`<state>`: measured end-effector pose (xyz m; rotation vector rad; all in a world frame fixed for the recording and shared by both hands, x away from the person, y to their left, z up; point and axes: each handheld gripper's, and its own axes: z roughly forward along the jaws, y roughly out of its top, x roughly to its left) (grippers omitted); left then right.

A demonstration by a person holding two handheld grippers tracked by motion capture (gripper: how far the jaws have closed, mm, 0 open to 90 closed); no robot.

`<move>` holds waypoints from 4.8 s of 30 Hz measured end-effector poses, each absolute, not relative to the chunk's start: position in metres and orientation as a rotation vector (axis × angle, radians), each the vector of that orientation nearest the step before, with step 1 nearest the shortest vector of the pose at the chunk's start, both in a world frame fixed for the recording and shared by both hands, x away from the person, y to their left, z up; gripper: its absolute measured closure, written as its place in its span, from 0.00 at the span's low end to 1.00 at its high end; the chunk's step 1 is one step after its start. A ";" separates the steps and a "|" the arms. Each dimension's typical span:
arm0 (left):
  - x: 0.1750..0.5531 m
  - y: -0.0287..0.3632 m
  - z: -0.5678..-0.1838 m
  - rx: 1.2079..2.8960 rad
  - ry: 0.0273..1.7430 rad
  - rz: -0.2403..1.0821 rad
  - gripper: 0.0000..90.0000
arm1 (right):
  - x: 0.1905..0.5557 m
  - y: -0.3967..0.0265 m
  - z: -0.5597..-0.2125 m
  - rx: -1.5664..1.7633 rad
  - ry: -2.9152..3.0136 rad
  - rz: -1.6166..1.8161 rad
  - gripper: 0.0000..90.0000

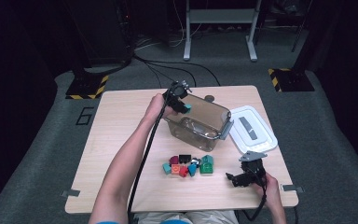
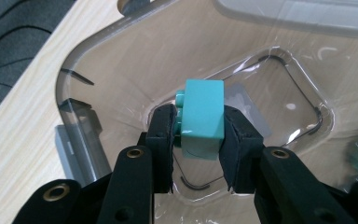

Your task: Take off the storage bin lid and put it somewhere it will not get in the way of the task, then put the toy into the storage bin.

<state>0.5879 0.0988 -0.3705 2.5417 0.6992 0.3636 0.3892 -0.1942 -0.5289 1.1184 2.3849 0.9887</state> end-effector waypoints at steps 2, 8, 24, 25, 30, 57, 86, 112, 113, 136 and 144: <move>0.589 0.096 -0.373 2.564 0.700 0.362 0.74 | 0.389 -0.194 -0.529 1.120 2.385 0.989 0.00; 0.594 0.089 -0.381 2.587 0.716 0.356 0.74 | 0.389 -0.194 -0.529 1.121 2.385 0.989 0.00; 0.596 0.079 -0.388 2.579 0.741 0.318 0.55 | 0.389 -0.194 -0.529 1.122 2.382 0.989 0.00; 0.595 0.080 -0.386 2.567 0.745 0.316 0.49 | 0.389 -0.194 -0.529 1.121 2.383 0.988 0.00; 0.588 0.085 -0.375 2.513 0.752 0.336 0.30 | 0.389 -0.194 -0.529 1.126 2.384 0.989 0.00; 0.497 0.164 -0.350 2.359 0.703 0.428 0.17 | 0.389 -0.194 -0.529 1.113 2.380 0.988 0.00; 0.442 0.190 -0.434 2.413 0.713 0.312 0.11 | 0.390 -0.194 -0.529 1.118 2.377 0.989 0.00; 0.422 0.187 -0.489 2.474 0.685 0.171 0.29 | 0.390 -0.194 -0.529 1.119 2.377 0.988 0.00; 0.422 0.188 -0.490 2.476 0.683 0.173 0.34 | 0.390 -0.194 -0.529 1.120 2.376 0.989 0.00; 0.416 0.210 -0.479 2.398 0.681 0.212 0.65 | 0.390 -0.194 -0.529 1.119 2.377 0.988 0.00; 0.421 0.222 -0.450 2.375 0.683 0.269 0.65 | 0.390 -0.194 -0.529 1.118 2.377 0.988 0.00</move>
